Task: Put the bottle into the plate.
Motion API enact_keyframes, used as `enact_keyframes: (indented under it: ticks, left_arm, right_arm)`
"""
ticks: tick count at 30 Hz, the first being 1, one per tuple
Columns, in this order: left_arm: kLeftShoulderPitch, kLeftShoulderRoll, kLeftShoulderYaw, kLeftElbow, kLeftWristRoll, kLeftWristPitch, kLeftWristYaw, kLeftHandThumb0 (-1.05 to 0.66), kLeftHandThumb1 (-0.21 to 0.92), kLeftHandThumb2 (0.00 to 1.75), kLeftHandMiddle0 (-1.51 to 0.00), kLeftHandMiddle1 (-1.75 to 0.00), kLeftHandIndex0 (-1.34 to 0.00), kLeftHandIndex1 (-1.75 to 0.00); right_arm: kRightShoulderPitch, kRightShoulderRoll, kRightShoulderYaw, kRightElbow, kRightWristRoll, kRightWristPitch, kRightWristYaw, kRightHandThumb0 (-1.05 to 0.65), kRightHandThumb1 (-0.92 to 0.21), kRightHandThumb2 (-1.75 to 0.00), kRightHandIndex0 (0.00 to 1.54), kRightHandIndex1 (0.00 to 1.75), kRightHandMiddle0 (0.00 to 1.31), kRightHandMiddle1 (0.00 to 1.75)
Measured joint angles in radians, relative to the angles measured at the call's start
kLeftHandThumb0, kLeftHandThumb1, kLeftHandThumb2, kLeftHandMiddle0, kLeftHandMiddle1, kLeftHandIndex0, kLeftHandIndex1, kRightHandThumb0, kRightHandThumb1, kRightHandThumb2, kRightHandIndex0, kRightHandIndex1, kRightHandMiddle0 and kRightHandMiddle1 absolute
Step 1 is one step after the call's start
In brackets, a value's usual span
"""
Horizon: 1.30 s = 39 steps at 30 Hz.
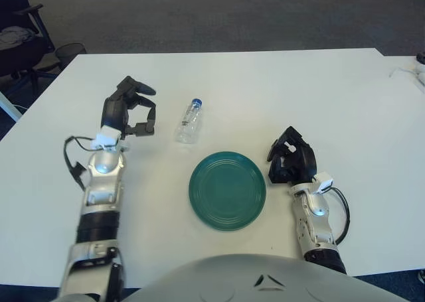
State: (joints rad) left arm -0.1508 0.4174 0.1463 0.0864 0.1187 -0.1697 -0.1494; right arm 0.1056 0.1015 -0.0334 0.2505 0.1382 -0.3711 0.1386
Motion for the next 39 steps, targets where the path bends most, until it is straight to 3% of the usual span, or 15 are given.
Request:
enact_keyframes:
  ticks: [3,6,10,15,18,22,25,28,39]
  left_arm:
    - [-0.044,0.108,-0.044,0.043,0.109,-0.02,-0.039,-1.04,0.91,0.18,0.0,-0.02,-0.01,-0.02]
    - [-0.107,0.184,-0.085,0.123,0.205,-0.111,-0.016,-1.05,0.88,0.13,0.0,-0.01,0.0,-0.01]
    - [-0.197,0.23,-0.143,0.253,0.342,-0.245,0.108,-1.05,0.85,0.1,0.0,0.0,0.0,0.0]
    - [-0.292,0.263,-0.221,0.384,0.537,-0.302,0.316,-1.05,0.82,0.08,0.0,0.0,0.0,0.0]
    - [-0.345,0.279,-0.262,0.456,0.619,-0.313,0.409,-1.05,0.88,0.17,0.0,0.0,0.0,0.0]
    - [-0.394,0.282,-0.274,0.504,0.617,-0.319,0.415,-1.05,0.91,0.58,0.0,0.0,0.0,0.0]
    - [-0.409,0.275,-0.268,0.485,0.551,-0.282,0.324,-1.05,0.92,0.86,0.0,0.0,0.0,0.0]
    - [-0.424,0.256,-0.263,0.456,0.496,-0.211,0.237,-1.05,0.92,0.98,0.0,0.0,0.0,0.0]
    - [-0.473,0.157,-0.284,0.296,0.48,0.166,0.004,-1.05,0.92,1.1,0.0,0.0,0.0,0.0]
  right_arm:
    - [-0.01,0.001,0.001,0.014,-0.005,0.001,-0.009,0.0,-0.03,-1.65,0.83,1.73,0.6,1.75]
    - [-0.016,0.003,0.002,0.022,-0.007,0.001,-0.017,0.0,-0.03,-1.65,0.83,1.73,0.6,1.75]
    - [-0.025,0.006,0.003,0.031,-0.007,0.001,-0.023,0.0,-0.03,-1.65,0.83,1.73,0.6,1.75]
    - [-0.032,0.008,0.007,0.036,-0.007,0.003,-0.023,0.0,-0.03,-1.64,0.83,1.73,0.59,1.75]
    - [-0.037,0.008,0.01,0.041,-0.007,0.003,-0.024,0.0,-0.04,-1.64,0.83,1.73,0.59,1.75]
    - [-0.047,0.009,0.012,0.049,-0.007,0.003,-0.025,0.0,-0.03,-1.64,0.83,1.72,0.59,1.75]
    - [-0.051,0.009,0.011,0.052,-0.007,0.003,-0.025,0.0,-0.03,-1.64,0.83,1.72,0.59,1.75]
    - [-0.056,0.009,0.011,0.06,-0.007,0.002,-0.025,0.0,-0.03,-1.64,0.83,1.72,0.59,1.75]
    - [-0.088,0.008,0.01,0.093,-0.007,0.002,-0.025,0.0,-0.03,-1.64,0.83,1.72,0.59,1.75]
